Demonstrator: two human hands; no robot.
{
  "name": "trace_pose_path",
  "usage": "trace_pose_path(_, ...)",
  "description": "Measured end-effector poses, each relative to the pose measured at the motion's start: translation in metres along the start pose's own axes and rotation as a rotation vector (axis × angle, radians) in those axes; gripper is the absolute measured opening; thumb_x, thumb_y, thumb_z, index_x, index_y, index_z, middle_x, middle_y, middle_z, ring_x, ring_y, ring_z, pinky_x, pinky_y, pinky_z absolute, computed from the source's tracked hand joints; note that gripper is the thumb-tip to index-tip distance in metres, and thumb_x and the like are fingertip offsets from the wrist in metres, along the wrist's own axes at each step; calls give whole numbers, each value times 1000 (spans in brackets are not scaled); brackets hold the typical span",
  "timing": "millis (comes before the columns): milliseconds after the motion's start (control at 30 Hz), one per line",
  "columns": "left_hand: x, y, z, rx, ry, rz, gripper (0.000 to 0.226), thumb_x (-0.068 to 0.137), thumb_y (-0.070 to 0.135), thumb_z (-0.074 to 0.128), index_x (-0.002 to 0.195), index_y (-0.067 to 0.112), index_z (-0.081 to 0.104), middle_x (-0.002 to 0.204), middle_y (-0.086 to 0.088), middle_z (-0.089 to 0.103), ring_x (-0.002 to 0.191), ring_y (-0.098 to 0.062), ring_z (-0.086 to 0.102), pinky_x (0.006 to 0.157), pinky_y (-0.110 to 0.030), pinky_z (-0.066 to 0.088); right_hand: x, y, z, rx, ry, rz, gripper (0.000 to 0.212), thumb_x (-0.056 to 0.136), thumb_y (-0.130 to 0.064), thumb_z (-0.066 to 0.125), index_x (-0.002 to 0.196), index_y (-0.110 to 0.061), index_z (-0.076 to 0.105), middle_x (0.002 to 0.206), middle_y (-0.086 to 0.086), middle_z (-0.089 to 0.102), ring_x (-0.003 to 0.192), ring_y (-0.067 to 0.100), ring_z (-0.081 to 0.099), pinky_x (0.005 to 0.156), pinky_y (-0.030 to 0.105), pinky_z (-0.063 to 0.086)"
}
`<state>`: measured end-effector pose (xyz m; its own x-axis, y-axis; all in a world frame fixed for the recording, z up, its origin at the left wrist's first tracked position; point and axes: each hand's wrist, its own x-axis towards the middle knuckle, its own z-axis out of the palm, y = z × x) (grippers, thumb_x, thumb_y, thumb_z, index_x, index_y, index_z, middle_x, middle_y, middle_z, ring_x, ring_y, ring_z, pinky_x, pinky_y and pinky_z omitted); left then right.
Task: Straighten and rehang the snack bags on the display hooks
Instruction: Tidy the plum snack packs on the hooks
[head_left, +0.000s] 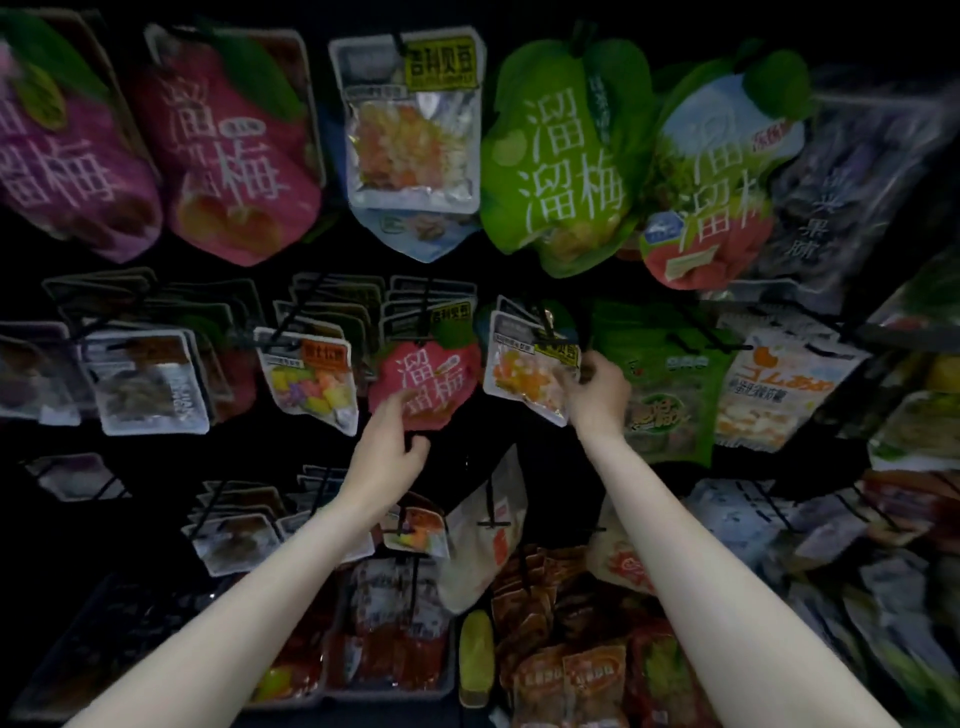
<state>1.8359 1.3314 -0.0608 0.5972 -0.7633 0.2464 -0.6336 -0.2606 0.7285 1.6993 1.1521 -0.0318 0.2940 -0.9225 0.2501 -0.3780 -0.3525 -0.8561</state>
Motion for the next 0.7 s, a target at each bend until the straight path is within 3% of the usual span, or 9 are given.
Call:
trace_pose_path(67,3,-3,-8,8,-13,33,55,94,13,48,144,14,24,146,-4,34,134,-17,33,102,-25,31,-6,-5,1,-85,58,-30,19,88,-22,63,93,-4,65,91,11,67,87,29,61,69,35,45)
trace_pose_path(200,10,6,-14,-5,-64,136,54,94,10,47,144,12,25,146,-5,34,134,-19,32,101,-22,27,-20,-14,-6,-125,64,-26,12,89,-17,61,93,-8,67,86,6,65,85,24,62,62,25,37)
trace_pose_path(300,15,15,-10,-18,-91,193,56,93,10,47,144,12,26,146,-5,34,135,-19,32,107,-29,30,-27,-15,-19,-129,10,-67,13,87,-17,64,88,-4,67,86,11,67,82,26,61,56,28,32)
trace_pose_path(400,19,21,-7,-30,-102,228,55,92,9,48,143,11,28,145,-6,35,134,-19,32,104,-24,26,-34,-16,-31,-128,-80,-122,26,85,-21,66,89,4,64,93,24,65,87,34,58,66,32,42)
trace_pose_path(433,20,22,-5,-42,-104,231,54,92,9,48,142,11,28,145,-5,36,134,-18,32,102,-21,25,-36,-17,-36,-117,-111,-151,22,85,-20,67,88,2,65,92,22,67,85,31,59,68,28,44)
trace_pose_path(500,18,24,-3,-71,-110,239,53,93,13,50,141,13,30,145,-3,36,134,-16,33,100,-19,24,-40,-17,-46,-123,-164,-229,12,84,-18,69,74,-14,64,74,7,65,70,16,57,58,16,36)
trace_pose_path(567,17,24,1,-116,-139,253,53,93,21,54,140,16,31,141,2,38,131,-12,35,99,-19,26,-47,-16,-51,-219,-251,-316,35,83,-15,70,62,-31,47,62,-11,48,60,0,44,55,13,33)
trace_pose_path(700,22,22,10,-174,-268,287,49,91,25,58,135,22,38,125,13,47,119,-6,46,94,-21,38,-53,4,-48,-319,-418,-348,32,80,-13,71,64,-27,47,69,-14,48,64,-3,45,60,14,33)
